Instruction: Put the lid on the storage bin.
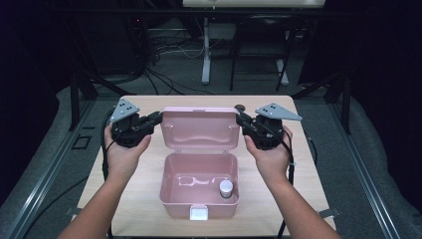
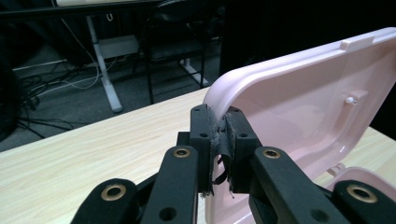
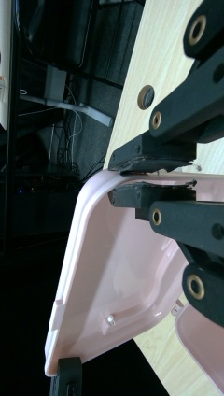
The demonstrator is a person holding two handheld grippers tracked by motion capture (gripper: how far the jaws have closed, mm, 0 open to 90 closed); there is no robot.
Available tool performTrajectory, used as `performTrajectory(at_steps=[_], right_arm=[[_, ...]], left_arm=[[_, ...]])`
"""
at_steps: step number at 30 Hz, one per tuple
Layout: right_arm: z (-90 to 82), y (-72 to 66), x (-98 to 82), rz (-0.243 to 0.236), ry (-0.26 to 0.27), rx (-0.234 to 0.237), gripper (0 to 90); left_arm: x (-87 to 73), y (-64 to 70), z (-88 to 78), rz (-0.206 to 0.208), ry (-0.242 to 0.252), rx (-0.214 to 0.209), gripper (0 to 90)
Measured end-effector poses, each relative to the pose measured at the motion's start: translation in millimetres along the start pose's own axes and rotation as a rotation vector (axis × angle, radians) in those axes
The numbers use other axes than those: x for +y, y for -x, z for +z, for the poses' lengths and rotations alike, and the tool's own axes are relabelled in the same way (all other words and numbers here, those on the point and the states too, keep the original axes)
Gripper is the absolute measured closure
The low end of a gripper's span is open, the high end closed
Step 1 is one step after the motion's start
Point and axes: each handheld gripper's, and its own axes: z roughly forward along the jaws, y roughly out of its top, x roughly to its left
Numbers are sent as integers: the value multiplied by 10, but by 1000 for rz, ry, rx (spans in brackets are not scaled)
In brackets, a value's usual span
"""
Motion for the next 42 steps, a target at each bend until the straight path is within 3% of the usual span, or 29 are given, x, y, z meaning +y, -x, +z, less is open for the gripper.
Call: performTrajectory(at_steps=[8, 15, 42], right_arm=[[-40, -12, 0, -1, -6, 6, 820], [-70, -19, -7, 2, -9, 11, 822], [-232, -112, -110, -19, 8, 26, 811]], left_arm=[[-12, 9, -36, 11, 5, -13, 832], [-53, -2, -46, -14, 25, -31, 827], [-150, 54, -216, -3, 47, -69, 811]])
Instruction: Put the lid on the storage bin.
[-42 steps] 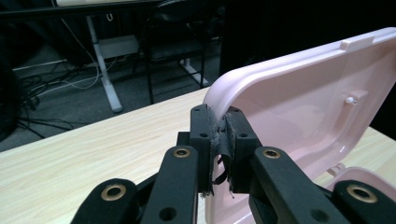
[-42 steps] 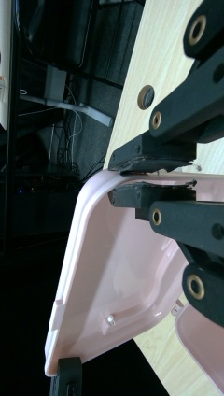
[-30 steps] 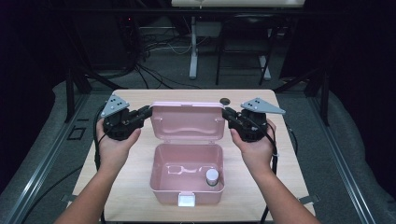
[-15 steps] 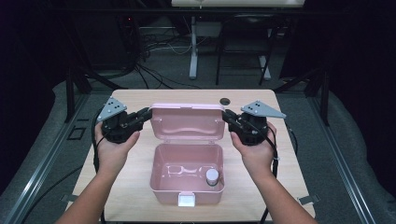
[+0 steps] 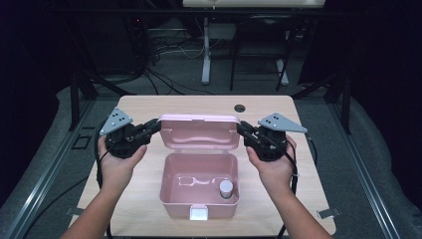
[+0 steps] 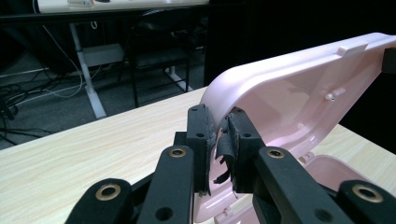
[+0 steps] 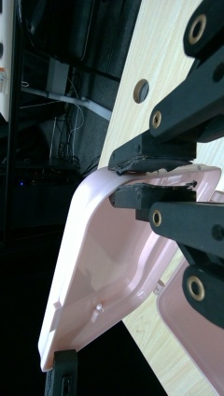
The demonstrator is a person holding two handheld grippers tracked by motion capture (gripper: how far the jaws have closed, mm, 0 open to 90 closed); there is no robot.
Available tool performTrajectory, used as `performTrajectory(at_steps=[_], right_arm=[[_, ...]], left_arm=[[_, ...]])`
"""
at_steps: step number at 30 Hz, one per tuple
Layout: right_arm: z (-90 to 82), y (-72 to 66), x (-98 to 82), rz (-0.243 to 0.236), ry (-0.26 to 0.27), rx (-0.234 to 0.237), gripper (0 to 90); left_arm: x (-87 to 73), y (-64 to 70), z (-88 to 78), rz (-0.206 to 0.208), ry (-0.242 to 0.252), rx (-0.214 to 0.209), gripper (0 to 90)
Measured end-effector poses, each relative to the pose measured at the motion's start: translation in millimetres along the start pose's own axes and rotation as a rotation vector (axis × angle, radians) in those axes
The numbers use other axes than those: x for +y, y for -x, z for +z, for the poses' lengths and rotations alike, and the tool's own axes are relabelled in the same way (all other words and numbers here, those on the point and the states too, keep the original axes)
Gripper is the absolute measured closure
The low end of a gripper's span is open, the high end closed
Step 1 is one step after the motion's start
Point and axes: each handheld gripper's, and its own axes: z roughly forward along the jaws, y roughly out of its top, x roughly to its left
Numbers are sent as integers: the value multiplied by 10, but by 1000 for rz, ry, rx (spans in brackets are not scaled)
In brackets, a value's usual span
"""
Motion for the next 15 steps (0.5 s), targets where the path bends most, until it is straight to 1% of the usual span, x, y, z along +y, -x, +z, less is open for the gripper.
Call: performTrajectory(at_steps=[5, 11, 15], right_arm=[[-40, -37, -20, -17, -1, -4, 807], [-88, -52, -57, -17, 2, 6, 801], [-114, -72, -66, -21, -3, 12, 797]], left_arm=[[-27, 19, -44, -3, 3, -9, 806], [-58, 51, -92, 6, 5, -13, 802], [-81, 56, -118, 1, 7, -20, 802]])
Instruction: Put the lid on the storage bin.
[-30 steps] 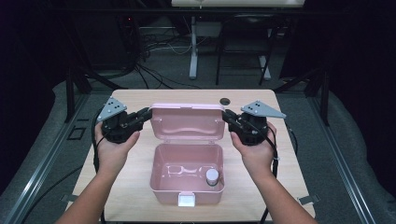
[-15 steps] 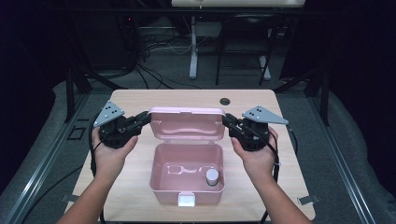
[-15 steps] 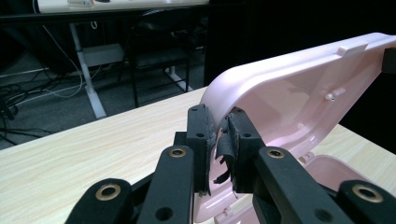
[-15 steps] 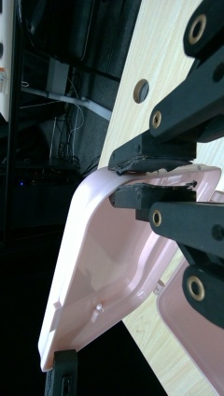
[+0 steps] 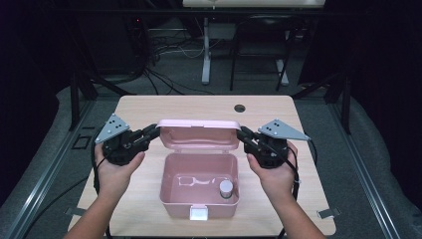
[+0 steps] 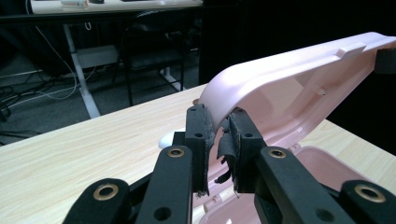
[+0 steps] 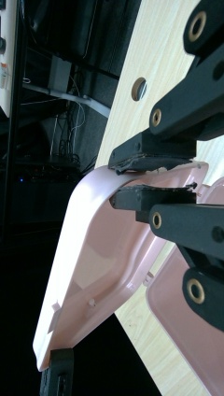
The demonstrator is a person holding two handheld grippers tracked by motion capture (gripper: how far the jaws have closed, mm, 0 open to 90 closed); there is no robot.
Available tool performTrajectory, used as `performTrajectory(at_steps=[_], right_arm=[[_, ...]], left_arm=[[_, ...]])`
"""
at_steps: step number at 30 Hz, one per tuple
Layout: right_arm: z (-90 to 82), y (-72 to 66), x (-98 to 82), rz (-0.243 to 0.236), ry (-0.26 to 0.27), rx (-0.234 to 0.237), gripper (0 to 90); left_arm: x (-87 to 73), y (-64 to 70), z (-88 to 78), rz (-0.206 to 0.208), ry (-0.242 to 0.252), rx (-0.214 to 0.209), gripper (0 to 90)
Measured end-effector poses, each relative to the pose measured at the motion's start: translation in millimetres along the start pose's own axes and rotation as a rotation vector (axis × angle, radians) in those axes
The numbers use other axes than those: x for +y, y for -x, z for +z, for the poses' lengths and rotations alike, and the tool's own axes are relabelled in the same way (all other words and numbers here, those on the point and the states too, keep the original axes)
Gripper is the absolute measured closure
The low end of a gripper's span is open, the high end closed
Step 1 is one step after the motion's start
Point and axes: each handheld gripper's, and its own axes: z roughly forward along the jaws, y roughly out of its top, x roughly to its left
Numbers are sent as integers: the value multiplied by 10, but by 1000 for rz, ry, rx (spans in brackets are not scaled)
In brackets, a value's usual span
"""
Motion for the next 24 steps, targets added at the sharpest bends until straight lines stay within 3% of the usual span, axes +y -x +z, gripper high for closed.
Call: performTrajectory(at_steps=[17, 24], right_arm=[[-77, -28, -74, -6, 7, 21, 770], [-131, -40, -122, -7, 9, 53, 758]], left_arm=[[-82, 72, -74, 1, -5, -2, 796], [-114, 95, -110, 3, -10, -6, 790]])
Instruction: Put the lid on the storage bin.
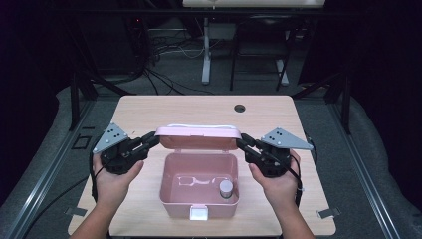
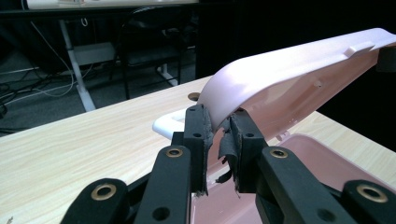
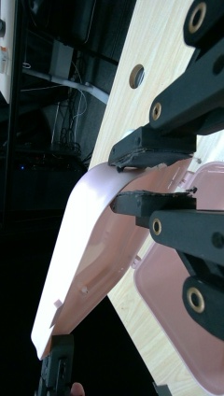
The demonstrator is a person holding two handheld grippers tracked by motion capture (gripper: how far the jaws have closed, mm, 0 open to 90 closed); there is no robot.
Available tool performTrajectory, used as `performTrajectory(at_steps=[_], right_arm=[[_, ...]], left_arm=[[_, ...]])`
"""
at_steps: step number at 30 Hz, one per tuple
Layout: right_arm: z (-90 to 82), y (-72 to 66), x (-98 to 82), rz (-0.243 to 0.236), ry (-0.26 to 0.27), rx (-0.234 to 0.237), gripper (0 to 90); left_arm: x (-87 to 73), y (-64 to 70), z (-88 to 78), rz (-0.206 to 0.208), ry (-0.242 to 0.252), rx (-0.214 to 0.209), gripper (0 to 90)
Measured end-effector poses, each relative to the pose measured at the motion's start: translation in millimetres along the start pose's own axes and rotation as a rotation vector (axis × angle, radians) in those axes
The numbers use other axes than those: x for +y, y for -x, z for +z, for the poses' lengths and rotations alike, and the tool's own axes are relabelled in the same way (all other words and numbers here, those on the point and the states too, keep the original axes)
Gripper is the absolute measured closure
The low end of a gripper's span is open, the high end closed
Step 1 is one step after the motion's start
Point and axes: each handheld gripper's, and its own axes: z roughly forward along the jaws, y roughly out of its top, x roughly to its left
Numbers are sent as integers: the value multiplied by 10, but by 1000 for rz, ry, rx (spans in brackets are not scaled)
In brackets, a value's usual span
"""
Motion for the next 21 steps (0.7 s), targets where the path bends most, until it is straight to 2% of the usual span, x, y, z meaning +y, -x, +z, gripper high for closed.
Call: performTrajectory(at_steps=[6, 11, 14, 17, 21], right_arm=[[-65, -7, -42, -7, -2, 21, 749], [-100, 21, -78, 30, 10, 54, 746], [-110, 12, -97, 22, 4, 58, 747], [-158, 0, -98, 2, 24, 48, 774], [-237, 5, -88, 11, 20, 64, 784]], left_arm=[[-39, 36, -35, 11, -3, -6, 779], [-62, 69, -57, 7, 5, -7, 766], [-66, 74, -71, 8, 0, -6, 766], [-65, 90, -80, 10, 9, -5, 767], [-62, 106, -98, 14, 7, -2, 766]])
